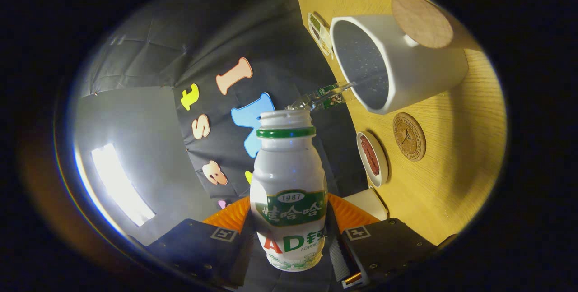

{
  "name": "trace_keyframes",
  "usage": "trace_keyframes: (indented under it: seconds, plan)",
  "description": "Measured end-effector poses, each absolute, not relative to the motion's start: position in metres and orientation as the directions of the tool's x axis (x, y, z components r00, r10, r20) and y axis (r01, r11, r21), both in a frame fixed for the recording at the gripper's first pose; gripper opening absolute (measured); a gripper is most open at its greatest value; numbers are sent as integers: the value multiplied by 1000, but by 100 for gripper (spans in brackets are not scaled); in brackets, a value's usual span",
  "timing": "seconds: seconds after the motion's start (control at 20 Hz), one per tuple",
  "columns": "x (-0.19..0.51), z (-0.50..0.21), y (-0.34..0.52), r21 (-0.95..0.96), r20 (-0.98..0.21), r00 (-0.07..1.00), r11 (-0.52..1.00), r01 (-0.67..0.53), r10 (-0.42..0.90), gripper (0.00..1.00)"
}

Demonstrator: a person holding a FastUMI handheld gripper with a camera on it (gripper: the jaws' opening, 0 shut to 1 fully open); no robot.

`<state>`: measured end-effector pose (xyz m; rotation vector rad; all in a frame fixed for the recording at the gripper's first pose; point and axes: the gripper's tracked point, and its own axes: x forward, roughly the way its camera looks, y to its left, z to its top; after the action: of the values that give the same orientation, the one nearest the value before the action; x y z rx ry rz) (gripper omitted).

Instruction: Take the bottle from table, then pour the juice into the cup, finally place the bottle on the coaster

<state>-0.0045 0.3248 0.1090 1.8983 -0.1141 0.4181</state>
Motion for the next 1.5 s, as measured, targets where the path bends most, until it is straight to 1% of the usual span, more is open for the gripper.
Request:
trace_keyframes:
  seconds: [1.05, 1.5]
  plan:
    - [5, 102, 313, 842, 317, 945, -484, -240, 82, 71]
    - [5, 111, 300, 799, 337, 941, -542, -260, 46, 71]
